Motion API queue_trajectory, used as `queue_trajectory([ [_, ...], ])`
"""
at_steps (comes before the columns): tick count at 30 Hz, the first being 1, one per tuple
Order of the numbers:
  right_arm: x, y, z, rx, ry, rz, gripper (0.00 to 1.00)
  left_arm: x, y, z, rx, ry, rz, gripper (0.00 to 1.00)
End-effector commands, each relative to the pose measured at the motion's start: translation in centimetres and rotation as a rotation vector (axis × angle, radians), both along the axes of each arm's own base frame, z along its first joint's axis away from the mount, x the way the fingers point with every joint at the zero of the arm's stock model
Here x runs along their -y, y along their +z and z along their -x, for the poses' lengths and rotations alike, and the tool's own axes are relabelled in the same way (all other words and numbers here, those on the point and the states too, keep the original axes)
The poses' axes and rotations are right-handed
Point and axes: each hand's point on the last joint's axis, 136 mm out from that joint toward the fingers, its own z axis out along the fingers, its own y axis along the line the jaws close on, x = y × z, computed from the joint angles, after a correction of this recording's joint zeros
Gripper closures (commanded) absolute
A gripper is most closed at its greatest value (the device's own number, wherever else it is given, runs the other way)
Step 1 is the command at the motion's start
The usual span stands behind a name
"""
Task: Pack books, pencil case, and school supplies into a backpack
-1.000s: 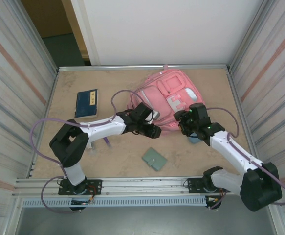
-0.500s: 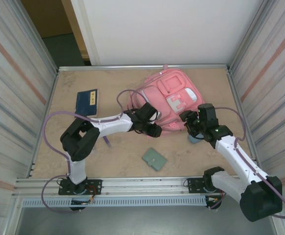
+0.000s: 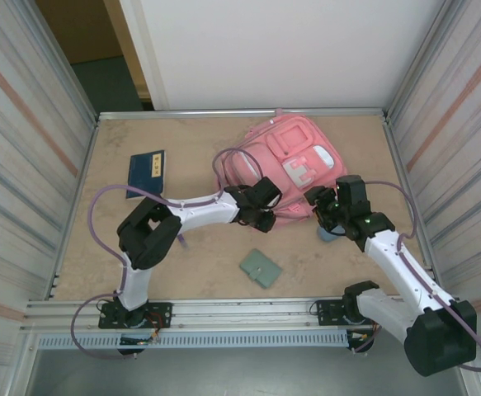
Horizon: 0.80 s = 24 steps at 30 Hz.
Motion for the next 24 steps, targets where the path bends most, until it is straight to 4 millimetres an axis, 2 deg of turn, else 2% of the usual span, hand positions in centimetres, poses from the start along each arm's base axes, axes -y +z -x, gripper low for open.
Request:
queue_trajectory([
  [1,0.4,0.0,0.4,0.010,-0.002,0.009,0.46,-0.5,0.0,-1.4,0.048,0.047,-0.049,0.77],
  [7,0.8,0.1,0.5,0.014,-0.012,0.007,0.46,0.6,0.6,-1.1,0.054,-0.006,-0.019,0.91],
  [14,1.1,-0.2,0.8,0.016,-0.021,0.017,0.46,1.9,3.4,-0.4,0.068,-0.107,0.076,0.98],
  [19,1.3,-0.2,0.6,0.037,0.004,0.057,0.46,1.4,5.3,-0.7,0.027,-0.053,0.172,1.00],
  [22,0.9,-0.6,0.1,0.095,0.108,0.166,0.46,1.0,6.7,-0.3,-0.017,-0.030,0.279,1.00],
  [24,-0.1,-0.7,-0.1,0.131,0.237,0.226,0.45,0.8,7.5,0.3,-0.058,-0.032,0.339,1.00],
])
